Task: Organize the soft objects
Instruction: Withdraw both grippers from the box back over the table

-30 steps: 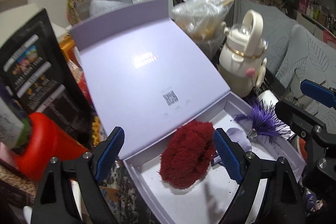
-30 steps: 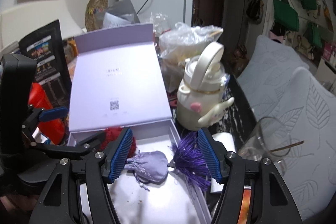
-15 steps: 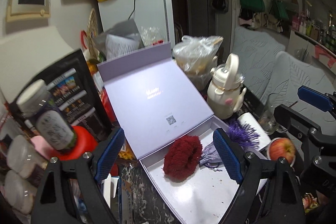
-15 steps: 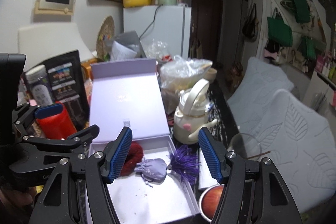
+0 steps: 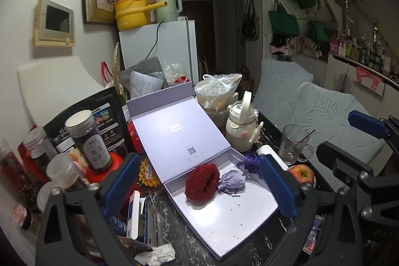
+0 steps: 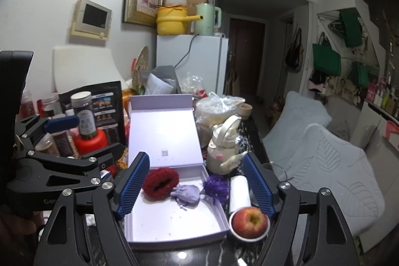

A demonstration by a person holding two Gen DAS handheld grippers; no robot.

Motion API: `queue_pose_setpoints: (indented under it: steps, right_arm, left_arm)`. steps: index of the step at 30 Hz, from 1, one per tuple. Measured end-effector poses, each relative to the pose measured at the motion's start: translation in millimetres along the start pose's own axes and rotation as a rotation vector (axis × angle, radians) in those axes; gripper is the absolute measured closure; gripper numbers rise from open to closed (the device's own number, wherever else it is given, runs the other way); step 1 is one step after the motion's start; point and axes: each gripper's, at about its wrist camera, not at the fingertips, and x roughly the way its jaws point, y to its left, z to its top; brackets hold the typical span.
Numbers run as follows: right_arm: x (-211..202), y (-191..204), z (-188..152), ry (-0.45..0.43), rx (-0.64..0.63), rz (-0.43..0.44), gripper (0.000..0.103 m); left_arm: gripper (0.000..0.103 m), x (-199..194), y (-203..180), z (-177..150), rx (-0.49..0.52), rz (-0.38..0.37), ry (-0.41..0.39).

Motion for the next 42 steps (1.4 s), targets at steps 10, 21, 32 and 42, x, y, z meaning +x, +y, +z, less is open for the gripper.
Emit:
queue_pose_setpoints:
  steps: [10,21,32,42]
  right_arm:
    - [-60,1,-26,-0.043,0.006,-0.012,0.013]
    - [-101,3,-72,-0.024,0.012,-0.024,0.012]
    - [-123,1,-123,0.020,0.058,-0.028,0.010]
    - [-128,-8,-165,0.045,0.127,-0.036,0.010]
  left_arm:
    - [0.003,-55,-8,-23,-0.001,-0.031,-0.056]
    - [0.002,-91,-31,-63,0.033,-0.100,-0.057]
    - [0.003,-106,-51,-108,0.053,-0.197,-0.013]
    - [0.002,-95,-61,-147,0.044,-0.281,0.055]
